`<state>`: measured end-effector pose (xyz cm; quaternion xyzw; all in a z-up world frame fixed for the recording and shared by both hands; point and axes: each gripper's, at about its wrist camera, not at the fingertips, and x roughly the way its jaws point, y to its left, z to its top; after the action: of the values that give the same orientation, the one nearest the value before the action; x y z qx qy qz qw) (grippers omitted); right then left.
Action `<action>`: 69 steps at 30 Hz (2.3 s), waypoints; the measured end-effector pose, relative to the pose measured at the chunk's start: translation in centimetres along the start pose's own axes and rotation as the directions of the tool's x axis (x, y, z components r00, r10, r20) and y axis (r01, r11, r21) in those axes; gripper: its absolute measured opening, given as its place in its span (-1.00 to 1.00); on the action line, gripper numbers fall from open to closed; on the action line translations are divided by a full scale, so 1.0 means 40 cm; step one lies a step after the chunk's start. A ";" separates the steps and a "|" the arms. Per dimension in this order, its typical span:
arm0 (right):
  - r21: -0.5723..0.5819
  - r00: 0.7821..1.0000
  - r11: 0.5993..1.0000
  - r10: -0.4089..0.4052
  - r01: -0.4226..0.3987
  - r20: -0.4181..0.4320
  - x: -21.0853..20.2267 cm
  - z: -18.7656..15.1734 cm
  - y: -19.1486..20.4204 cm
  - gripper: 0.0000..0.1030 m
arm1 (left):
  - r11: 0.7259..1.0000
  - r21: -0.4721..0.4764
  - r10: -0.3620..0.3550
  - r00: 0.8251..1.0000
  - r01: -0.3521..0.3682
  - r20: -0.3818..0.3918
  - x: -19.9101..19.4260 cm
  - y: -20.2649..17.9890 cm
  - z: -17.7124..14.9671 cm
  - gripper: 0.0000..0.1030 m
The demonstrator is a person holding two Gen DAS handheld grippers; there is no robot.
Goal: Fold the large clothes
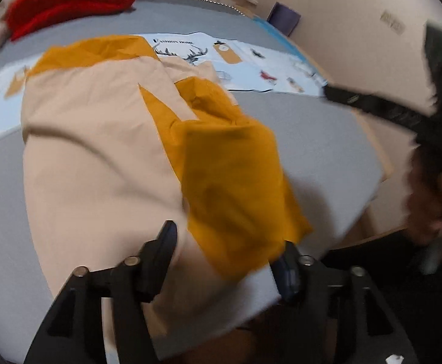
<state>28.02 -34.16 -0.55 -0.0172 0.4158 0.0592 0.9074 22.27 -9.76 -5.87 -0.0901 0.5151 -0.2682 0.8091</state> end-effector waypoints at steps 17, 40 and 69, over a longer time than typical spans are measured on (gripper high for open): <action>0.116 0.887 0.940 0.341 -0.320 -0.313 0.186 -0.046 0.199 0.01 | 0.939 -0.294 0.216 0.971 -0.178 0.100 -0.191 0.253 -0.071 0.06; 0.135 0.966 0.968 0.228 -0.212 -0.120 0.007 -0.069 -0.036 -0.89 | 0.952 -0.247 0.199 0.979 -0.181 0.050 -0.102 0.209 -0.048 0.06; 0.077 0.865 0.997 0.042 -0.004 -0.500 0.234 -0.224 -0.159 -0.54 | 0.970 -0.204 0.089 0.974 -0.132 -0.208 -0.020 0.240 -0.039 0.25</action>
<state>28.10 -40.31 -13.59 0.0061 0.6391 0.0483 0.7675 23.91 -1.08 -9.99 -0.1217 0.6232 -0.1723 0.7531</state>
